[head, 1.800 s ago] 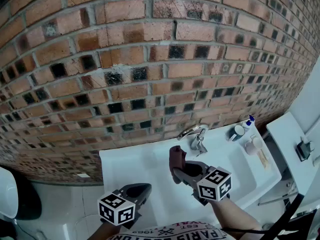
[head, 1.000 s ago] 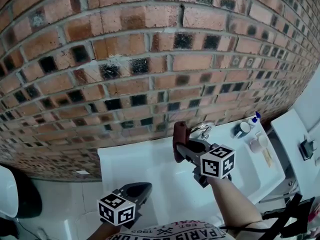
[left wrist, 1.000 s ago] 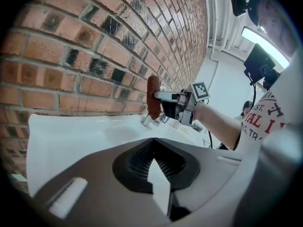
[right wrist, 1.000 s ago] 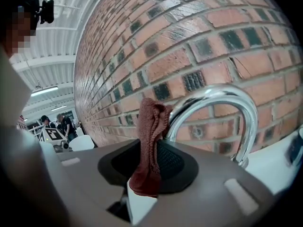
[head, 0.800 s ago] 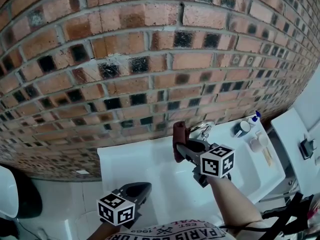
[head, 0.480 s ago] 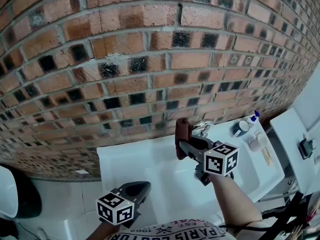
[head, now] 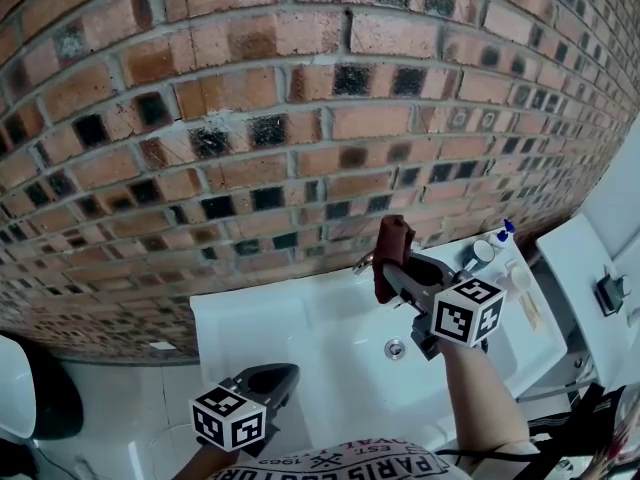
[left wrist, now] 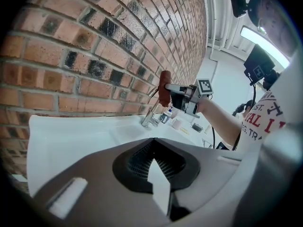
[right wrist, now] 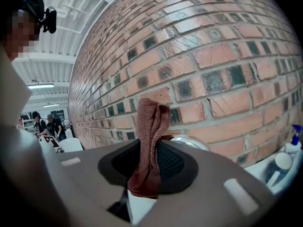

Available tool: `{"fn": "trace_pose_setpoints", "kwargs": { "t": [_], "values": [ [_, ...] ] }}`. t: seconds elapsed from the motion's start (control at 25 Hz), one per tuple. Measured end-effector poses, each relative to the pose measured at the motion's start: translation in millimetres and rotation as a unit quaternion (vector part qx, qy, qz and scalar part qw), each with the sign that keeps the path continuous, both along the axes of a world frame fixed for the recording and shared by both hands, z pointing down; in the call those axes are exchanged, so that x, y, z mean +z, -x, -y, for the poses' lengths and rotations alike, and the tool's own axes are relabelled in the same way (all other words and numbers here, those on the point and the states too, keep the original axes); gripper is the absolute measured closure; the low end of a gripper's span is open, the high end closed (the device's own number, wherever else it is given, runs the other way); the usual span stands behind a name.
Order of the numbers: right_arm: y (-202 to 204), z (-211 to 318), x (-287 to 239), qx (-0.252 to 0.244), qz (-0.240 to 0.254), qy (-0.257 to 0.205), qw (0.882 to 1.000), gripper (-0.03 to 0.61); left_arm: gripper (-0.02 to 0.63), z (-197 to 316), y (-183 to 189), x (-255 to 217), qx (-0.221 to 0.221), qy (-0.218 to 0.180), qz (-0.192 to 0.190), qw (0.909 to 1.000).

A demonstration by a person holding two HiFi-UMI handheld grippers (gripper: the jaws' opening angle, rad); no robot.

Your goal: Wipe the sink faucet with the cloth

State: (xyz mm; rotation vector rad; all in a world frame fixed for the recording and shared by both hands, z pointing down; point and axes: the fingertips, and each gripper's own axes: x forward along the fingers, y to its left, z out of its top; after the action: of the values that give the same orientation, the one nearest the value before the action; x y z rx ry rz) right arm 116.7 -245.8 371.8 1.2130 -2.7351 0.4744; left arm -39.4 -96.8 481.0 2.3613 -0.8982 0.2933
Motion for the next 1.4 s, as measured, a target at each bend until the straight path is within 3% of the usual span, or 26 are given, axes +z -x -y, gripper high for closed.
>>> {"fn": "trace_pose_setpoints", "kwargs": {
  "t": [0.4,0.92,1.12,1.4],
  "values": [
    [-60.1,16.8,3.0,0.079,-0.029,-0.026,0.996,0.485,0.607,3.1,-1.9,5.0,0.001,0.006,0.002,1.0000],
    [-102.3,37.4,74.7,0.153,-0.055,0.032,0.986,0.483,0.607,4.8,-0.8,12.2,-0.007,0.016,-0.002,0.9999],
    [-103.3,42.0,117.4,0.161,-0.053,0.085,0.982,0.483,0.607,4.2,1.7,16.0,-0.012,0.021,-0.001,0.9997],
    [-102.9,45.6,127.4,0.160,-0.049,0.091,0.982,0.483,0.607,8.1,7.1,18.2,-0.023,0.023,0.000,0.9995]
  ]
}}
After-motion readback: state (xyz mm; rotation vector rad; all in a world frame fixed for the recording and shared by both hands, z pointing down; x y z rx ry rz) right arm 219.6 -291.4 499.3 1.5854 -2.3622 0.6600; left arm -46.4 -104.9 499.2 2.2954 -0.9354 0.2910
